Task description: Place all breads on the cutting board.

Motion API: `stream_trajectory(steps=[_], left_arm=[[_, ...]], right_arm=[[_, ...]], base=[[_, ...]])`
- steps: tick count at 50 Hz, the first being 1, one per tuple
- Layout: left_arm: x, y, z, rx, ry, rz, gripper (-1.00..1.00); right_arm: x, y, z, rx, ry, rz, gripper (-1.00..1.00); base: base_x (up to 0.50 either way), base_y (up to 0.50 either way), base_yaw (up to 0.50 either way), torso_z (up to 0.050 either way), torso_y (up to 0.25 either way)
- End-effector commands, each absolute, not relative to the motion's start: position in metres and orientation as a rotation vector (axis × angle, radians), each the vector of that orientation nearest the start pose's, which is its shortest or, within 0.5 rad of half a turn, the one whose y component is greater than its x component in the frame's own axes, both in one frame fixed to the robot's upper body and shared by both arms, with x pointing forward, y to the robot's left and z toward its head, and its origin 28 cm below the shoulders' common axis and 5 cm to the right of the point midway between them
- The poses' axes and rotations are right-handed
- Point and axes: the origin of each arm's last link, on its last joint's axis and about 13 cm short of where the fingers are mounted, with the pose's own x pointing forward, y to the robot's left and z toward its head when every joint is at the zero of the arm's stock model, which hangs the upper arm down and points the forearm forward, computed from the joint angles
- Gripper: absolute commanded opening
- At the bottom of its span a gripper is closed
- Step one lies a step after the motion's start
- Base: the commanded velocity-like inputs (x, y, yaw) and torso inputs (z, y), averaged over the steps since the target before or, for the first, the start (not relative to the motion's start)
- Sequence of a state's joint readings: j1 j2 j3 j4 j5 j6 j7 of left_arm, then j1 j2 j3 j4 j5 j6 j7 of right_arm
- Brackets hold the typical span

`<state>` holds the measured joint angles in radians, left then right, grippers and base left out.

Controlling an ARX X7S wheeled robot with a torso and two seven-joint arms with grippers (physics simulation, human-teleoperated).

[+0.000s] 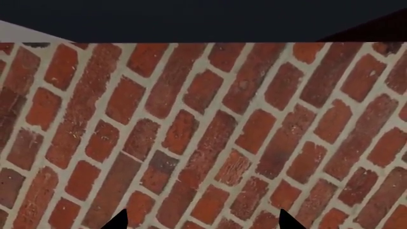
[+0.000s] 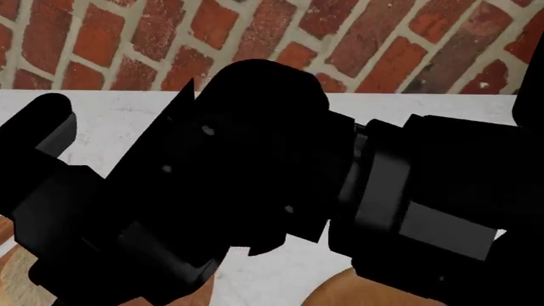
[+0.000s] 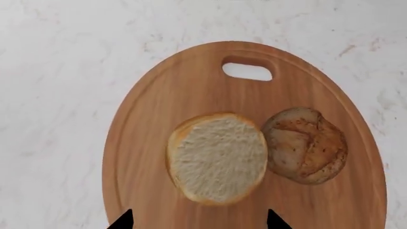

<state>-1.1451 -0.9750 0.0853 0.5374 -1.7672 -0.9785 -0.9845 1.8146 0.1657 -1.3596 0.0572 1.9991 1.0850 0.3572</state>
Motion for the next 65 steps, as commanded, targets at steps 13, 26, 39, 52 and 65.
stream_trajectory(steps=[13, 26, 39, 52, 65], left_arm=[[0.184, 0.281, 0.348, -0.015, -0.235, 0.002, 1.0], [0.183, 0.281, 0.345, -0.014, -0.229, -0.003, 1.0], [0.177, 0.282, 0.346, -0.003, -0.245, -0.006, 1.0], [0.173, 0.28, 0.361, -0.024, -0.271, -0.018, 1.0], [0.161, 0.278, 0.369, -0.016, -0.293, -0.009, 1.0]], right_arm=[[0.173, -0.014, 0.36, -0.61, 0.487, 0.979, 1.0], [0.129, -0.051, 0.373, -0.596, 0.278, 0.705, 1.0], [0.059, -0.086, 0.389, -0.653, 0.199, 0.417, 1.0], [0.036, -0.15, 0.354, -0.637, 0.117, 0.191, 1.0], [0.01, -0.176, 0.345, -0.812, -0.182, 0.156, 1.0]], base=[[0.0, 0.0, 0.0, 0.0, 0.0], [0.0, 0.0, 0.0, 0.0, 0.0], [0.0, 0.0, 0.0, 0.0, 0.0], [0.0, 0.0, 0.0, 0.0, 0.0], [0.0, 0.0, 0.0, 0.0, 0.0]])
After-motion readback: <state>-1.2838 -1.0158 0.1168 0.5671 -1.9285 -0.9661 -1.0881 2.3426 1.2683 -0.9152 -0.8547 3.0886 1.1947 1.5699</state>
